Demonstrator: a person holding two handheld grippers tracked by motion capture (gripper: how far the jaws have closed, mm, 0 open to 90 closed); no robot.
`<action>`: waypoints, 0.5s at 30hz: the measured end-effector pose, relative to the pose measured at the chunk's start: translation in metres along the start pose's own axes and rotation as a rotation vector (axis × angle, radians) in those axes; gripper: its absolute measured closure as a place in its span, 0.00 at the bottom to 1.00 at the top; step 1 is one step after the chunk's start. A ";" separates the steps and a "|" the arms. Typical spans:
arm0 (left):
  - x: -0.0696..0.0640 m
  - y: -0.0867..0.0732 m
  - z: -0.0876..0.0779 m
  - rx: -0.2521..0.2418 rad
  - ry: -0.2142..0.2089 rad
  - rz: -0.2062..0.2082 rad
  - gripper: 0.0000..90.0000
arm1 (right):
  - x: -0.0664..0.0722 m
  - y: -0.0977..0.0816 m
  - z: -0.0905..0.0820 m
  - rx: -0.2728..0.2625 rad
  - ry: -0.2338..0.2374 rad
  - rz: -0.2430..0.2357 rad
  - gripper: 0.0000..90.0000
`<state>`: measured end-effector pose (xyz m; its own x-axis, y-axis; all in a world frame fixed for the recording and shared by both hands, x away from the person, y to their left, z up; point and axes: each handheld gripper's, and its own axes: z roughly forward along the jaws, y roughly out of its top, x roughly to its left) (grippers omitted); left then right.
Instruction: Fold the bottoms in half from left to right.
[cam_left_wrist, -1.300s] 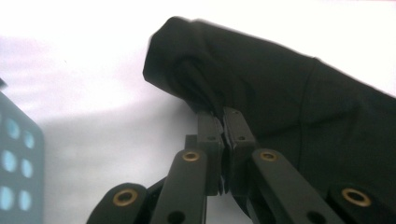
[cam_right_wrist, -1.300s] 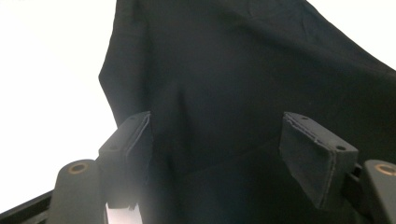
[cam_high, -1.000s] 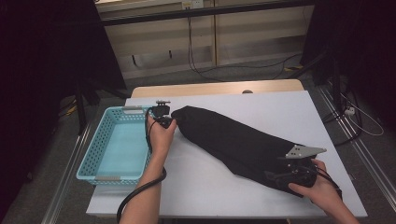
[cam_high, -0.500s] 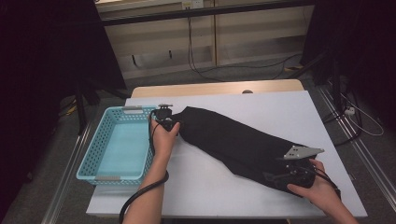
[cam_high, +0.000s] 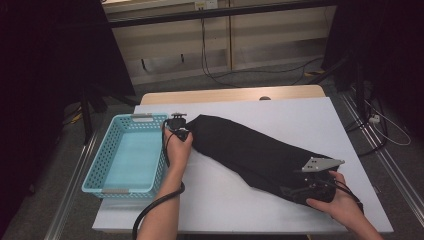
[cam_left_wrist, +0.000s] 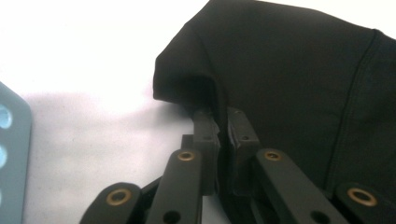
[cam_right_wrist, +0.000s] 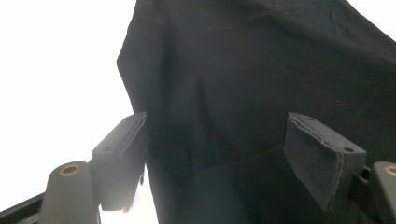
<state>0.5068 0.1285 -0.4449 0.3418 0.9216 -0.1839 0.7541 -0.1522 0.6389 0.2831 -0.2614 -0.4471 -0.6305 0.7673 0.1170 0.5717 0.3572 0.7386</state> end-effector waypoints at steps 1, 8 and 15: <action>0.000 0.002 -0.002 -0.004 -0.002 -0.012 0.96 | 0.000 0.000 0.000 0.001 0.002 0.000 0.25; 0.013 0.022 -0.023 -0.022 0.010 -0.015 0.97 | 0.000 -0.002 0.000 0.006 0.006 -0.001 0.25; 0.002 0.022 -0.028 -0.055 -0.037 0.015 0.97 | 0.000 -0.002 0.000 0.005 0.004 0.004 0.24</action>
<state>0.5083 0.1370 -0.4097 0.3741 0.9054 -0.2007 0.7173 -0.1454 0.6814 0.2820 -0.2622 -0.4483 -0.6302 0.7667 0.1224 0.5768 0.3568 0.7349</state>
